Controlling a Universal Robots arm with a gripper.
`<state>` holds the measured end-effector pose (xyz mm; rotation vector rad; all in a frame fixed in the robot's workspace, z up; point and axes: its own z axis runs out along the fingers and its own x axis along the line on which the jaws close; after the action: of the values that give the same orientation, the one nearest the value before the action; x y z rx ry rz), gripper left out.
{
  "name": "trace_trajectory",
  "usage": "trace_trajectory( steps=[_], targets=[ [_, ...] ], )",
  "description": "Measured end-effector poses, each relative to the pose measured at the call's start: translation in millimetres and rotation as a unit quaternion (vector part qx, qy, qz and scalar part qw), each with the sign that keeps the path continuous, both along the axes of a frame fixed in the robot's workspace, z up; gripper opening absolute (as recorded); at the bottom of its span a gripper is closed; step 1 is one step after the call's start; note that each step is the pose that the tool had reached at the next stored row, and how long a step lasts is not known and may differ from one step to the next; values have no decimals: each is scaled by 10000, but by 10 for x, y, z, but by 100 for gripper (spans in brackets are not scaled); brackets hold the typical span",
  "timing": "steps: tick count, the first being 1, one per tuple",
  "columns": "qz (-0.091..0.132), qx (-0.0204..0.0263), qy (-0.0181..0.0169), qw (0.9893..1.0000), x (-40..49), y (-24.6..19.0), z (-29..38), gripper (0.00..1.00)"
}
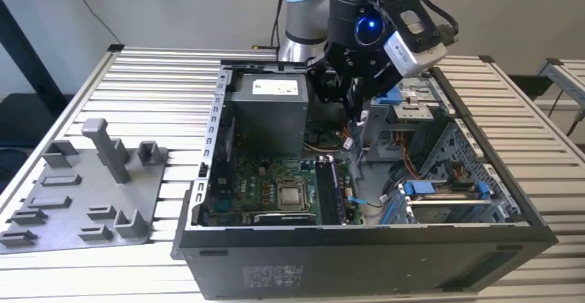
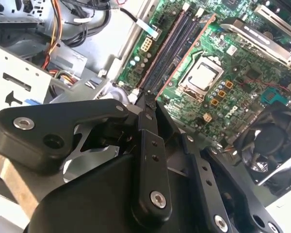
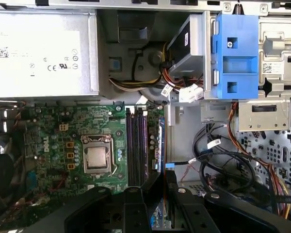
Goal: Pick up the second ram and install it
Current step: 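Insert the second ram into the second slot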
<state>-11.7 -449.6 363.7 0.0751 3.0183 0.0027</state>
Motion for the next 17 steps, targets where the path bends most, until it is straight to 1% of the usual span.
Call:
trace_trajectory(
  steps=[5,11,12,13,15,17],
  targets=[
    [-1,-1,-1,10000,0,0,-49,17],
    [43,-24,-4,10000,1,0,-151,17],
    [46,-34,-19,10000,0,1,-159,17],
    [47,-48,-49,10000,0,0,-162,17],
    [51,-51,-53,10000,3,-6,-167,17],
    [54,-46,-55,10000,2,-10,-201,17]
  ],
)
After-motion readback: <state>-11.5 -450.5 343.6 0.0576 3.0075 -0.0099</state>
